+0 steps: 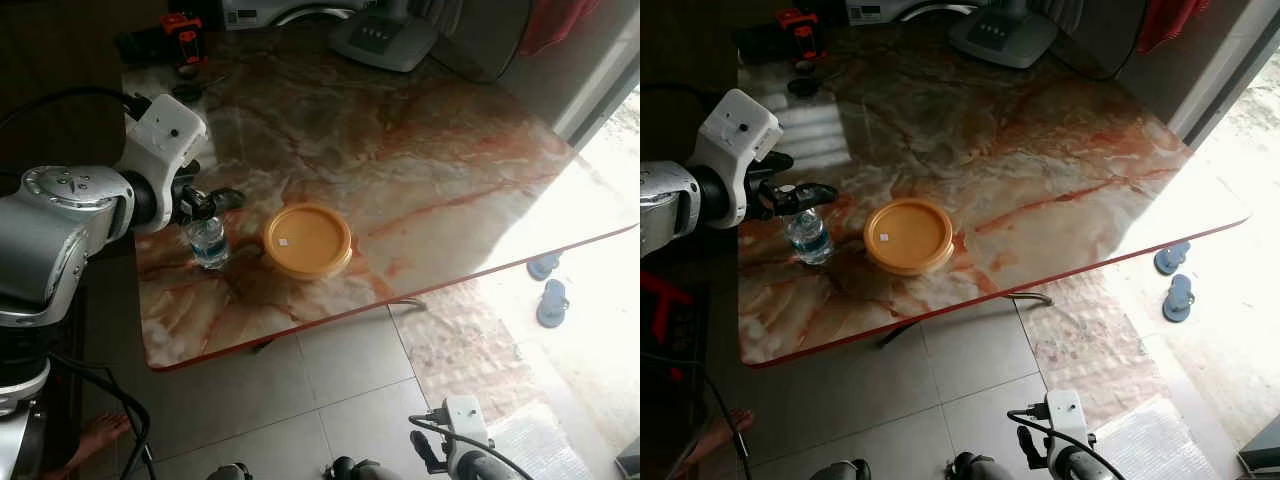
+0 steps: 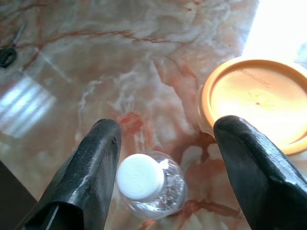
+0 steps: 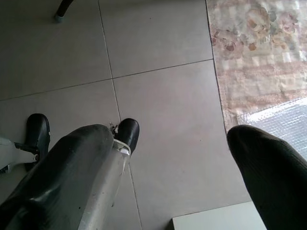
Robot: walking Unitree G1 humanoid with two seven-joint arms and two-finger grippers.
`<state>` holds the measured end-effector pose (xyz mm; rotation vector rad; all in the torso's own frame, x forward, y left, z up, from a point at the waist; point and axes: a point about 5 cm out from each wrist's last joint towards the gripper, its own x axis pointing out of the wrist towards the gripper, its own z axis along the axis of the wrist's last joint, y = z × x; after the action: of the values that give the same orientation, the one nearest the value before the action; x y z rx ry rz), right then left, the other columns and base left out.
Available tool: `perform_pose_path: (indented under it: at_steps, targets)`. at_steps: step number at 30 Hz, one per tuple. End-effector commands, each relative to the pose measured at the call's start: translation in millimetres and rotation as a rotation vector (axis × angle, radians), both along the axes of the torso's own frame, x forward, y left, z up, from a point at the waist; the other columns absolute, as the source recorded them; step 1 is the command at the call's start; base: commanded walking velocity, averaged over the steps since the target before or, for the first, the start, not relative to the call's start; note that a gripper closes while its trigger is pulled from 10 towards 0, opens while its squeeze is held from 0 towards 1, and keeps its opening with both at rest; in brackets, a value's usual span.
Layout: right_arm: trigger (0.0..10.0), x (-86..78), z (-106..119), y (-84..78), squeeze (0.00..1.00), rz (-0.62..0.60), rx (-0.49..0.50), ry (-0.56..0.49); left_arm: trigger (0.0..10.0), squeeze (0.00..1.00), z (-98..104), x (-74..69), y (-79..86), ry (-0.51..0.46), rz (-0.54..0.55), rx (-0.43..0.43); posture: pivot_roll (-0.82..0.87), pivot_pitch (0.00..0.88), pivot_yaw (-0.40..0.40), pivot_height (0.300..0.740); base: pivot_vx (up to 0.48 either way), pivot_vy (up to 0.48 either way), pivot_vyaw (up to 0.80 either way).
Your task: Restocking fridge
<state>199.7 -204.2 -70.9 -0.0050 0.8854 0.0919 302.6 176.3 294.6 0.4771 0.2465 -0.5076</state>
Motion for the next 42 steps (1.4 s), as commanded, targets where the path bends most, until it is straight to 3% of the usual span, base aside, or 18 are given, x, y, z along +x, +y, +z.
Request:
perform_pose_path:
  at_steps: [1,11,21,30,35,42]
  targets:
    - [10.0,-7.8,-4,-1.5,0.00,-0.010,0.001,0.028,10.0,0.00,-1,-2.0,-2.8,0.022,-0.015,0.032,0.10,0.166,-0.073,0.740,0.000,0.000,0.00]
    - [10.0,-8.0,-4,-2.4,0.00,-0.008,0.002,0.029,10.0,0.00,-14,-2.6,13.3,0.065,0.086,0.063,0.10,0.180,-0.083,0.740,0.000,0.000,0.00]
    - [10.0,-7.2,-3,-5.8,0.00,0.003,-0.007,0.032,10.0,0.00,3,-3.6,20.6,-0.019,0.148,0.004,0.11,0.188,-0.101,0.740,0.000,0.000,0.00]
    - [10.0,-7.0,-3,-6.5,0.00,0.006,-0.007,0.033,10.0,0.00,4,-7.7,21.7,-0.006,0.148,0.010,0.11,0.190,-0.104,0.740,0.000,0.000,0.00]
    - [10.0,-6.5,-2,-6.0,0.00,0.035,-0.012,0.038,10.0,0.00,-4,-8.6,33.2,0.022,0.202,0.043,0.10,0.191,-0.106,0.740,0.000,0.000,0.00]
    - [10.0,-6.0,-2,-6.9,0.00,0.034,-0.014,0.036,10.0,0.00,-5,-5.5,36.1,-0.003,0.231,0.007,0.10,0.191,-0.113,0.740,0.000,0.000,0.00]
